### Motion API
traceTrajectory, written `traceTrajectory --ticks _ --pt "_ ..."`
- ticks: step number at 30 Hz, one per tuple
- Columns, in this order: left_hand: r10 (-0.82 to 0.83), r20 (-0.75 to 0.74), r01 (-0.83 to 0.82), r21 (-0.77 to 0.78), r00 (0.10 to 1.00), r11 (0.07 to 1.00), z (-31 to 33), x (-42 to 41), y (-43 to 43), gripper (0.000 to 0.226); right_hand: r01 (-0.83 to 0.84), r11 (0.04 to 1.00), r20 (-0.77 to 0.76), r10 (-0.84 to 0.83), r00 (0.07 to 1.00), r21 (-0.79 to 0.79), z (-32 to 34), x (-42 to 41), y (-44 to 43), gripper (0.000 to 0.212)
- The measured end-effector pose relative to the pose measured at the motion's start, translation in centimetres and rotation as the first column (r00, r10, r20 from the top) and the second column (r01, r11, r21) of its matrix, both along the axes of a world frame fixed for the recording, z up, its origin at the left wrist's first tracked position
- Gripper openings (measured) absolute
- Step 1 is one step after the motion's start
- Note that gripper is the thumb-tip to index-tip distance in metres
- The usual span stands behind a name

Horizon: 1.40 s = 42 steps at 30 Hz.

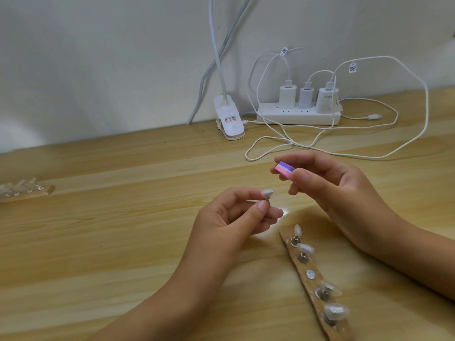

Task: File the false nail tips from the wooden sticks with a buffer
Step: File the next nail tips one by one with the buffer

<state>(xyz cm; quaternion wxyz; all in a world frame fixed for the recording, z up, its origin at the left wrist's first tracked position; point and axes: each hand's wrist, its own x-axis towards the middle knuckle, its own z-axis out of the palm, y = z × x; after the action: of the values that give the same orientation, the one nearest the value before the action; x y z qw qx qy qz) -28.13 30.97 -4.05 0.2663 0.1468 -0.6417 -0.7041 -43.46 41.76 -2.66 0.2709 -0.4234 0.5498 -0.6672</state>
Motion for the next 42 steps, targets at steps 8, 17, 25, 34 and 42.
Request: traceTrajectory --ticks 8,17,25,34,42 --pt "0.018 -0.004 -0.018 -0.027 1.0 0.999 -0.15 -0.02 -0.08 0.01 0.002 1.0 0.045 -0.002 0.999 0.015 -0.16 -0.5 -0.66 0.056" --pt "0.038 0.024 -0.036 -0.068 0.999 0.997 -0.24 -0.09 -0.1 0.012 -0.073 0.995 0.028 0.071 0.997 0.074 -0.04 -0.22 -0.48 0.057" --pt "0.009 0.018 -0.009 -0.001 1.0 1.0 -0.08 -0.03 0.05 0.013 -0.082 0.993 0.031 0.079 0.996 0.09 -0.23 -0.23 -0.55 0.038" --pt "0.043 0.035 -0.043 -0.023 0.998 0.999 -0.01 -0.13 0.15 0.01 -0.088 0.995 0.012 0.088 0.996 0.051 -0.29 -0.27 -0.39 0.021" --pt "0.037 0.078 -0.029 -0.093 0.996 0.995 0.07 -0.03 0.3 0.015 -0.094 0.995 -0.053 0.095 0.994 0.025 -0.05 0.32 -0.02 0.027"
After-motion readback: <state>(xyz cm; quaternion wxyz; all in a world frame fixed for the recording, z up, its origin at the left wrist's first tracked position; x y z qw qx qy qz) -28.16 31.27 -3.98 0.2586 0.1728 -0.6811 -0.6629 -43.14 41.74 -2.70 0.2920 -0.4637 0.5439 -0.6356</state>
